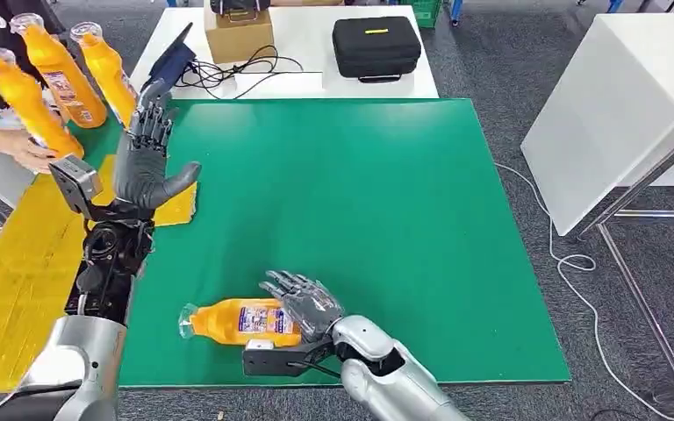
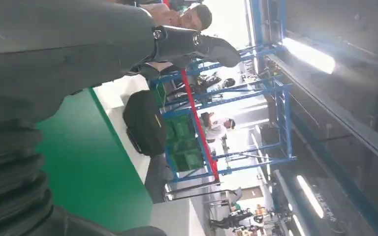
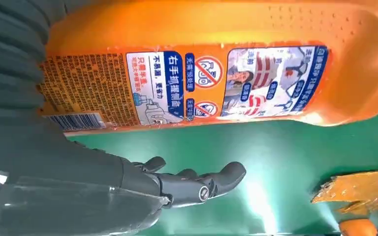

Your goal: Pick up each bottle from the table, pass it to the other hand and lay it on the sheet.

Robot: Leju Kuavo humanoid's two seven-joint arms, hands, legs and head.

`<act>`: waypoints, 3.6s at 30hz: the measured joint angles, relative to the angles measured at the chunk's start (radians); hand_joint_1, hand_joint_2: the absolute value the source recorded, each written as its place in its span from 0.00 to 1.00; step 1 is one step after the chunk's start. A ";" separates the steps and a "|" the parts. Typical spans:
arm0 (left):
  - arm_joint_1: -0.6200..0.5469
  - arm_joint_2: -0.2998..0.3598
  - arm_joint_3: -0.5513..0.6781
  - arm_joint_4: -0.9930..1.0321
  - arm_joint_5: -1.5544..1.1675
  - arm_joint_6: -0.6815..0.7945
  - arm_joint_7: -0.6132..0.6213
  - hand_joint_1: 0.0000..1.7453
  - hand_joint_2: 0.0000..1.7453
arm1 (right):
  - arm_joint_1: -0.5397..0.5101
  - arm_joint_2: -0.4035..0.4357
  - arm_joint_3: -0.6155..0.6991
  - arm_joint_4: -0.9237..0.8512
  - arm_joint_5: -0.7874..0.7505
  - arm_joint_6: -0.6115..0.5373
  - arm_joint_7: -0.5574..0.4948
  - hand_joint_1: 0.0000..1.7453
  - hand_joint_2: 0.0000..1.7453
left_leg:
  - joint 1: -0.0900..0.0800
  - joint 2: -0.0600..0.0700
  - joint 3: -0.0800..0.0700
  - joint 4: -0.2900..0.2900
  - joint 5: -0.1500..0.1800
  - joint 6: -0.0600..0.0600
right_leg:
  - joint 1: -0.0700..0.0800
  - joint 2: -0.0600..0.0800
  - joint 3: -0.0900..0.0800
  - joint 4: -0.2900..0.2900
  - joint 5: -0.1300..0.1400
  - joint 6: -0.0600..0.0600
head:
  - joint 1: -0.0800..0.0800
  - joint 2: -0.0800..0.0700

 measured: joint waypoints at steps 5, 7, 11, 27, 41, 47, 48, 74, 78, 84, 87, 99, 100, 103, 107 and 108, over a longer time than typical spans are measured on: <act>0.001 -0.005 -0.002 -0.001 -0.001 0.000 0.000 0.00 1.00 | -0.012 0.009 0.000 0.029 0.013 0.002 0.014 0.00 1.00 | 0.000 0.000 0.002 0.000 0.000 0.000 | 0.000 0.000 0.002 0.000 0.000 0.000 | 0.000 0.000; 0.001 -0.009 -0.002 -0.001 -0.002 0.000 0.000 0.00 1.00 | -0.023 0.015 0.000 0.051 0.024 0.006 0.026 0.00 1.00 | 0.000 0.000 0.003 0.000 0.000 0.000 | 0.000 0.000 0.003 0.000 0.000 0.000 | 0.000 0.000; 0.001 -0.016 -0.002 -0.001 -0.006 0.000 0.000 0.00 1.00 | -0.052 0.032 0.000 0.108 0.053 0.006 0.054 0.00 1.00 | 0.000 0.000 0.006 0.000 0.000 0.000 | 0.001 0.000 0.006 0.000 0.000 0.000 | 0.000 0.000; 0.003 -0.032 -0.002 -0.008 -0.008 -0.003 0.003 0.00 1.00 | -0.105 0.061 0.000 0.223 0.096 0.045 0.069 1.00 1.00 | 0.000 0.000 0.017 0.000 0.000 0.000 | 0.001 0.000 0.016 -0.001 0.000 -0.001 | 0.000 0.000; 0.004 -0.042 -0.002 -0.008 0.003 -0.003 0.015 0.00 1.00 | -0.118 0.057 0.000 0.233 0.123 0.074 0.060 1.00 1.00 | 0.000 0.000 0.017 0.000 0.000 0.000 | 0.000 0.000 0.016 -0.001 0.000 -0.001 | 0.000 0.000; 0.013 -0.042 -0.001 -0.017 0.016 0.006 0.018 0.00 1.00 | -0.119 0.054 -0.005 0.233 0.103 0.060 0.048 1.00 1.00 | 0.000 0.000 0.018 0.000 0.000 0.000 | 0.000 0.000 0.017 -0.001 0.000 -0.001 | 0.000 0.000; 0.019 -0.042 0.000 -0.024 0.019 0.007 0.018 0.00 1.00 | -0.115 0.054 -0.012 0.232 0.085 0.041 0.043 1.00 1.00 | 0.000 0.000 0.018 0.000 0.000 0.000 | 0.000 0.000 0.017 -0.001 0.000 0.000 | 0.000 0.000; 0.118 -0.056 0.052 -0.111 0.250 0.081 0.330 0.00 1.00 | 0.102 -0.040 -0.545 -0.228 -0.242 -0.562 -0.207 1.00 1.00 | 0.000 -0.001 0.003 0.000 0.000 0.000 | -0.001 -0.001 0.003 -0.001 0.001 0.001 | 0.000 0.000; 0.102 -0.067 0.049 -0.055 0.284 0.114 0.414 0.00 1.00 | 0.102 -0.034 -0.554 -0.232 -0.224 -0.634 -0.252 1.00 1.00 | 0.000 -0.001 0.003 0.000 0.000 0.000 | -0.001 -0.001 0.003 -0.001 0.001 0.001 | 0.000 0.000; 0.097 -0.085 0.018 -0.015 0.322 0.060 0.433 0.00 1.00 | 0.103 -0.003 -0.601 -0.241 -0.129 -0.637 -0.334 1.00 1.00 | 0.000 -0.001 0.003 0.000 0.000 0.000 | -0.001 -0.001 0.002 -0.001 0.001 0.001 | 0.000 0.000; 0.098 -0.100 -0.035 -0.010 0.314 0.038 0.435 0.00 1.00 | 0.103 0.017 -0.626 -0.241 -0.101 -0.638 -0.370 1.00 1.00 | 0.000 -0.001 0.002 0.000 0.000 0.000 | -0.001 -0.001 0.002 -0.001 0.001 0.001 | 0.000 0.000; 0.098 -0.118 -0.113 -0.010 0.324 0.019 0.438 0.00 1.00 | 0.107 0.035 -0.660 -0.241 -0.093 -0.638 -0.388 1.00 1.00 | 0.000 -0.001 0.001 0.000 0.000 0.000 | -0.001 -0.001 0.002 -0.001 0.001 0.001 | 0.000 0.000; 0.098 -0.118 -0.122 -0.010 0.324 0.016 0.438 0.00 1.00 | 0.107 0.035 -0.660 -0.241 -0.093 -0.638 -0.388 1.00 1.00 | 0.000 -0.001 0.001 0.000 0.000 0.000 | -0.001 -0.001 0.002 -0.001 0.001 0.001 | 0.000 0.000; 0.105 -0.118 -0.159 -0.027 0.333 0.014 0.438 0.00 1.00 | 0.107 0.035 -0.661 -0.238 -0.081 -0.638 -0.388 1.00 1.00 | 0.000 -0.001 0.001 0.000 0.000 0.000 | -0.001 -0.001 0.002 -0.001 0.001 0.001 | 0.000 0.000; 0.123 -0.118 -0.215 -0.079 0.363 0.005 0.438 0.00 1.00 | 0.106 0.035 -0.675 -0.225 -0.044 -0.638 -0.385 1.00 1.00 | 0.000 -0.001 0.001 0.000 0.000 0.000 | -0.001 -0.001 0.002 -0.001 0.001 0.001 | 0.000 0.000; 0.128 -0.118 -0.228 -0.090 0.366 0.003 0.438 0.00 1.00 | 0.105 0.035 -0.678 -0.222 -0.034 -0.638 -0.383 1.00 1.00 | 0.000 -0.001 0.001 0.000 0.000 0.000 | -0.001 -0.001 0.002 -0.001 0.001 0.001 | 0.000 0.000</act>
